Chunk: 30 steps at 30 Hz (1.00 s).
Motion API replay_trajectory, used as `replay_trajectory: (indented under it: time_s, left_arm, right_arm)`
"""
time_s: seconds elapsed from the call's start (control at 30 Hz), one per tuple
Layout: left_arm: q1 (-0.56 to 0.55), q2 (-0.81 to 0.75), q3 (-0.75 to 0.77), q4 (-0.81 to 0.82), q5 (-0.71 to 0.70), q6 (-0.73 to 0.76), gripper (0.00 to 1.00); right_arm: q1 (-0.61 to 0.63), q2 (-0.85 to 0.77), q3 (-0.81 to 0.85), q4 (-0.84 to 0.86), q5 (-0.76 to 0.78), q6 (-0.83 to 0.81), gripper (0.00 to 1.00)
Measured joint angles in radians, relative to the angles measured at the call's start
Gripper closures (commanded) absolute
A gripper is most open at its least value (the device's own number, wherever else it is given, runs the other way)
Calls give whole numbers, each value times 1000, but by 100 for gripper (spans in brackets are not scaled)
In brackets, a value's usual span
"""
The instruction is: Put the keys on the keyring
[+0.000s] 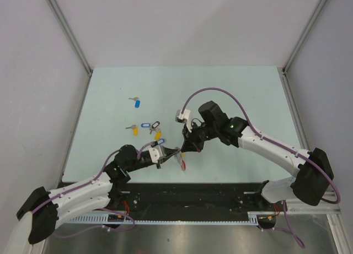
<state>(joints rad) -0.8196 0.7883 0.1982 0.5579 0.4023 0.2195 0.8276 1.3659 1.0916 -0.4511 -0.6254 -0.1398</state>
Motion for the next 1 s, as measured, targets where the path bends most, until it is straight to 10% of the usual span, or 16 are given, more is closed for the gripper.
replay_trajectory:
  time_s: [1.0]
  left_arm:
    - [3, -64, -92, 207, 29, -63, 100]
  right_arm:
    - [-36, 63, 11, -48, -26, 10, 100]
